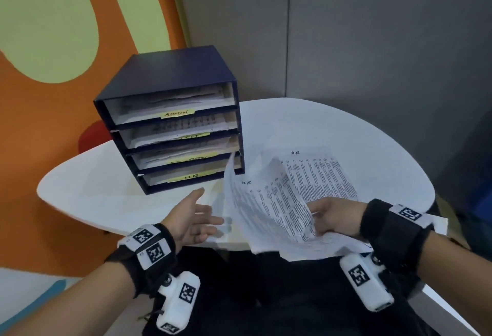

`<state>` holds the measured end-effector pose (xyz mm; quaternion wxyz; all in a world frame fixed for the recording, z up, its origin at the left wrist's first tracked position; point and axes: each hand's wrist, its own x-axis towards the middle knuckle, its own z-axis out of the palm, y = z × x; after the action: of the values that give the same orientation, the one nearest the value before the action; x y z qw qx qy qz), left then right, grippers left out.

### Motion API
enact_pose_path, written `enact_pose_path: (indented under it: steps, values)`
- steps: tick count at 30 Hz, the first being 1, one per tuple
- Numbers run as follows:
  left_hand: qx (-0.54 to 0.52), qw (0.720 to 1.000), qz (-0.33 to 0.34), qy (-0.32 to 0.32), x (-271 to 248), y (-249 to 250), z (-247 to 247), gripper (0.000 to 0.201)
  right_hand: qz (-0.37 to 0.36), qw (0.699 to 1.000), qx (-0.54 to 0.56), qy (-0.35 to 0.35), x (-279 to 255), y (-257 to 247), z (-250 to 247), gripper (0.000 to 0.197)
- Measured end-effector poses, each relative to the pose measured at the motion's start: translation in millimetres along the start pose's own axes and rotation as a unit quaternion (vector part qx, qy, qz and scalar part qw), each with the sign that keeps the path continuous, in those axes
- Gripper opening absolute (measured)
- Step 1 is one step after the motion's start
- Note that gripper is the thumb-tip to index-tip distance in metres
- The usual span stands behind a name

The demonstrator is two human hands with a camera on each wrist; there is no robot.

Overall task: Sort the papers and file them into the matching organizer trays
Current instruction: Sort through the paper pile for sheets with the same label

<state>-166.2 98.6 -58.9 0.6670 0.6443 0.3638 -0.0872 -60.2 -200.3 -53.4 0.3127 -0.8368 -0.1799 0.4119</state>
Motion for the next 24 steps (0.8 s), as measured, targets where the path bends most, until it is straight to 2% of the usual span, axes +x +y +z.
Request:
enact_pose_path:
  steps: [3,7,9,11,13,17,20,22,24]
  values:
    - [-0.016,0.999,0.012,-0.025,-2,9,-7,0.078,-0.008,1.0,0.015,-0.018,13,-11,6,0.062]
    - [-0.062,0.993,0.074,-0.066,-11,25,-16,0.068,-0.02,0.999,-0.015,-0.025,24,-44,14,0.053]
    - [-0.071,0.993,0.08,-0.057,-8,29,-29,0.066,-0.03,0.999,0.0,-0.022,31,-57,17,0.053]
    - [-0.083,0.99,0.101,-0.044,-9,32,-42,0.053,-0.039,0.999,0.026,-0.022,39,-63,20,0.054]
    - [-0.113,0.989,0.089,-0.027,-8,32,-54,0.054,-0.044,0.997,0.058,-0.026,49,-68,22,0.055]
    - [-0.17,0.983,0.068,0.009,1,25,-66,0.075,-0.005,0.993,0.113,-0.013,61,-77,20,0.048]
    - [-0.192,0.979,0.062,0.022,6,22,-65,0.08,0.007,0.988,0.148,0.037,65,-74,15,0.044]
    - [-0.173,0.983,0.055,0.016,5,20,-60,0.076,0.022,0.984,0.163,0.072,66,-71,12,0.039]
    - [-0.145,0.989,0.031,0.014,8,17,-58,0.076,0.028,0.977,0.184,0.1,69,-69,10,0.041]
